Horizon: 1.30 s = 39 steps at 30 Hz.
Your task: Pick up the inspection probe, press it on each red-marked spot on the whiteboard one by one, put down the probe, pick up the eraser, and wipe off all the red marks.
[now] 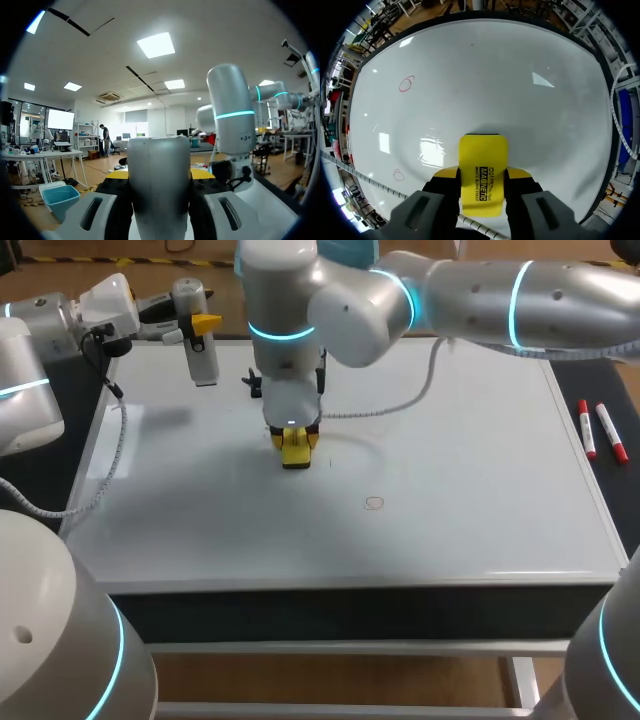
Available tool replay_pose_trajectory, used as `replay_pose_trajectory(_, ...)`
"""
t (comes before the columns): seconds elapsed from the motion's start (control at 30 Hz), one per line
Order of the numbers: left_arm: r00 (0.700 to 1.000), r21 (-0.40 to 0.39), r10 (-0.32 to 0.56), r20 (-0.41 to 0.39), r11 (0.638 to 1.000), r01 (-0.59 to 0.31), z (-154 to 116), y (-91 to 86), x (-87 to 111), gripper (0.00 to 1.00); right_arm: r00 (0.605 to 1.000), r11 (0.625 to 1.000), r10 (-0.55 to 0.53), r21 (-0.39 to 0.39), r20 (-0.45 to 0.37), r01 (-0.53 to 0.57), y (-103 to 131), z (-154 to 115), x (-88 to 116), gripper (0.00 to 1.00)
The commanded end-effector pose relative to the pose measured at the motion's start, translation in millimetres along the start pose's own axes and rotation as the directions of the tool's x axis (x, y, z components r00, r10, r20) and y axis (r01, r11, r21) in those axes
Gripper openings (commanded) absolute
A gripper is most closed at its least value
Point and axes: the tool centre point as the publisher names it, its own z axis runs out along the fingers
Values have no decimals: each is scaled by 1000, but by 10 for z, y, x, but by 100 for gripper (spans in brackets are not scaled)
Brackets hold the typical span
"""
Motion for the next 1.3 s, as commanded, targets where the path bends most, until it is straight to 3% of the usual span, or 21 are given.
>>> replay_pose_trajectory(0.03,1000,0,0,-1,1000,0,7,-7,-12,0,1000,1000,-3,-3,3,3,-21,23,25,0)
replay_pose_trajectory(0.37,1000,0,0,-1,1000,0,7,-7,-12,0,1000,999,28,-30,4,-28,19,147,241,0)
replay_pose_trajectory(0.8,1000,0,0,-1,1000,0,7,-7,-12,0,994,994,110,-17,14,-110,-41,94,677,0)
replay_pose_trajectory(1.1,1000,0,0,-1,1000,0,7,-7,-12,0,997,997,70,-38,13,-69,-155,-358,929,0)
replay_pose_trajectory(1.3,1000,0,0,-1,1000,0,7,-7,-12,0,995,995,91,-36,36,-90,-349,-538,1276,0)
